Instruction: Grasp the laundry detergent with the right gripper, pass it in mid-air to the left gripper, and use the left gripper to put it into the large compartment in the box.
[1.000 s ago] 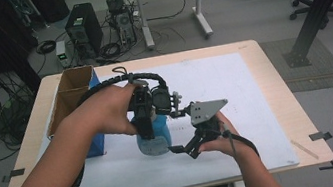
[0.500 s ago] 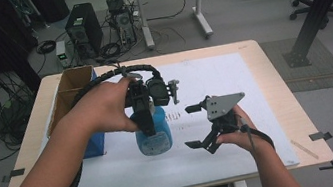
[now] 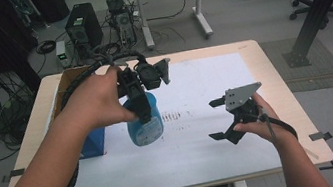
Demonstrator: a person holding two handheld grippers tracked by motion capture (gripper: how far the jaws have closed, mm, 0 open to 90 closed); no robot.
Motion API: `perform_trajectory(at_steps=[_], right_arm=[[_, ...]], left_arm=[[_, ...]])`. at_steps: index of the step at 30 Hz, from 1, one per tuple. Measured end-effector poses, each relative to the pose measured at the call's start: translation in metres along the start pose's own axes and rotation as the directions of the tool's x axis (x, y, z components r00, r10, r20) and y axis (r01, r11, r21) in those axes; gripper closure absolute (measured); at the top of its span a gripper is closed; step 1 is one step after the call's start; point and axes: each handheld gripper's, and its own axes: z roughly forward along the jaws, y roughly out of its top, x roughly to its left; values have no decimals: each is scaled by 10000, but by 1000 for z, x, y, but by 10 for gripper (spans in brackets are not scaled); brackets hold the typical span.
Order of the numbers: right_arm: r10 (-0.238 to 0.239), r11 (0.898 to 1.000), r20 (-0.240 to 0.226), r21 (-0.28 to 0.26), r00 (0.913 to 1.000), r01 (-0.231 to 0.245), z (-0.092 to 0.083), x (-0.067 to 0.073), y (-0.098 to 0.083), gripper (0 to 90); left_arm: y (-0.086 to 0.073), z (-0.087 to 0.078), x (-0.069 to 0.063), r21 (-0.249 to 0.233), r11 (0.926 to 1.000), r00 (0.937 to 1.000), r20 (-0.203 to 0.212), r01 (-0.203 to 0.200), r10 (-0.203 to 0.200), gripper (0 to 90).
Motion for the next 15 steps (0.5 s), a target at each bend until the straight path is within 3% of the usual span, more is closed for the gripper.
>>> perform_trajectory(at_steps=[5, 8, 13, 15], right_arm=[[-155, 9942, 18, 1061, 9999, 152, -7, -5, -3, 16], [-81, 9915, 55, 1298, 10000, 73, -11, -9, -5, 16], [-11, 9871, 134, 1601, 9999, -11, -15, -13, -9, 18], [-11, 9865, 205, 1635, 9998, -22, -16, -14, -9, 19]], left_arm=[[-7, -10, 9, -84, 9971, 9969, 215, 761, -760, 379], [-10, -14, 13, -146, 9951, 9948, 322, 976, -971, 379], [-16, -27, 24, 151, 9830, 9821, 433, 1829, -1834, 379], [-20, -34, 28, 234, 9731, 9723, 427, 2290, -2299, 379]])
